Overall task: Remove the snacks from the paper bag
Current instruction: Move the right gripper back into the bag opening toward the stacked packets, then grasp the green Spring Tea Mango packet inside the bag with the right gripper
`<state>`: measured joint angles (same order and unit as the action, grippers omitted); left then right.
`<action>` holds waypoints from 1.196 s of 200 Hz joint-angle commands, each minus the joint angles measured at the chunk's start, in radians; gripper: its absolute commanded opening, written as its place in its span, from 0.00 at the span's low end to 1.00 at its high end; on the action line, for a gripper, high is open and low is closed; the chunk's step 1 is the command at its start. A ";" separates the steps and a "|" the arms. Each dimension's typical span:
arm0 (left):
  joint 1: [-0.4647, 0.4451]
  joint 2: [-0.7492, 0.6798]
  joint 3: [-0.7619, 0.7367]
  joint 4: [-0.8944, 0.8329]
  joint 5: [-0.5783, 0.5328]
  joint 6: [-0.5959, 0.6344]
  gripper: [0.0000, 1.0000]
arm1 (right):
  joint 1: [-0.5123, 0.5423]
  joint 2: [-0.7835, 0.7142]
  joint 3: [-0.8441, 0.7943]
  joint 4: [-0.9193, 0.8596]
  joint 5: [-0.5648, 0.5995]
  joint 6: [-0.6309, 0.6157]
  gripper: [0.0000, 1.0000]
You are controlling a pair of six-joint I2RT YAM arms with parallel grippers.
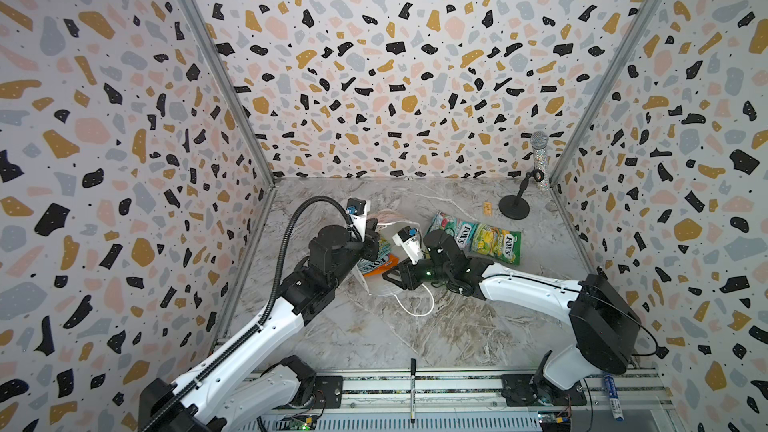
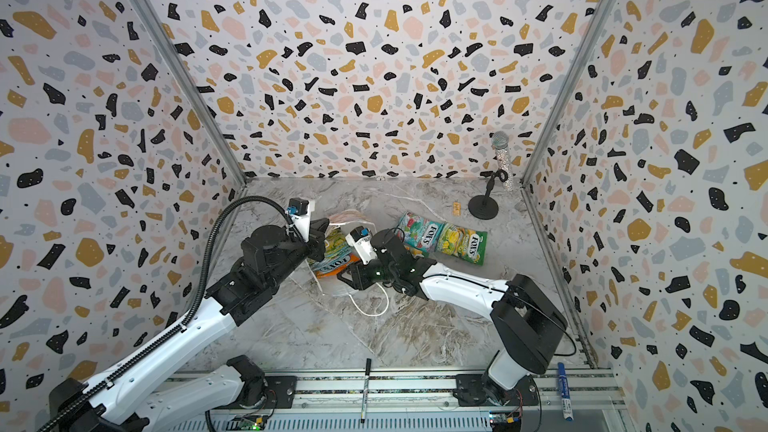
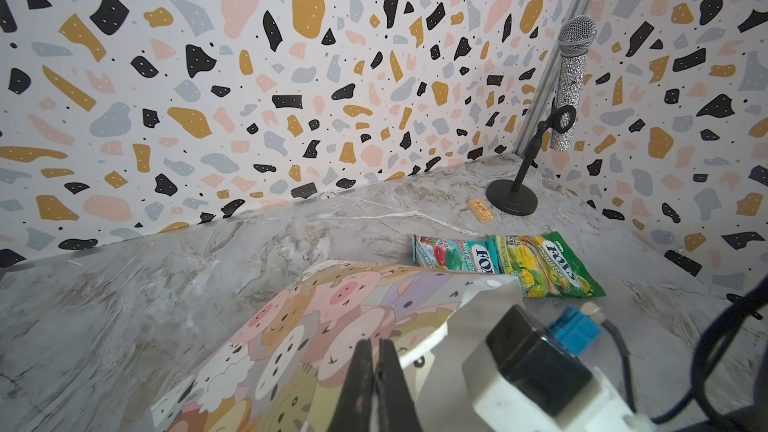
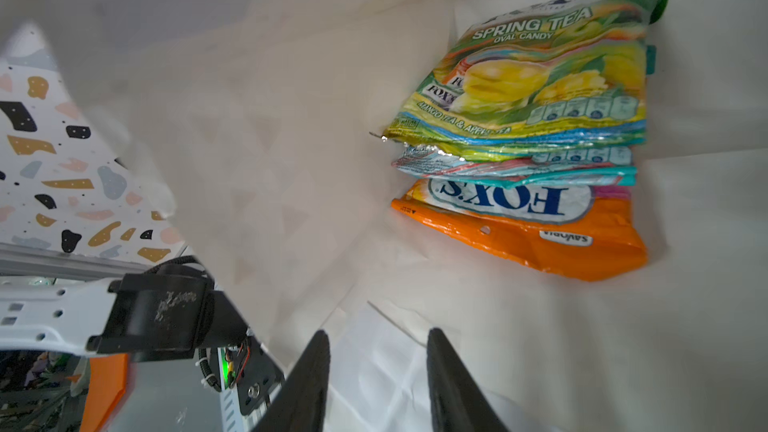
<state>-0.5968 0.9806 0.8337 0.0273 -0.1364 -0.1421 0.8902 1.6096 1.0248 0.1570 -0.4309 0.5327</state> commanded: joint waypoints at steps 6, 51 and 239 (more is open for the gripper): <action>0.000 -0.021 -0.004 0.031 -0.005 0.006 0.00 | 0.005 0.043 0.072 -0.018 0.059 0.096 0.39; -0.001 -0.025 -0.005 0.034 0.005 0.006 0.00 | 0.000 0.145 0.151 -0.004 0.077 0.224 0.37; -0.002 -0.032 -0.011 0.043 0.026 0.007 0.00 | -0.003 0.270 0.208 0.145 0.167 0.451 0.33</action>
<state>-0.5968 0.9615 0.8307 0.0296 -0.1116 -0.1425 0.8894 1.8725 1.1858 0.2802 -0.2958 0.9562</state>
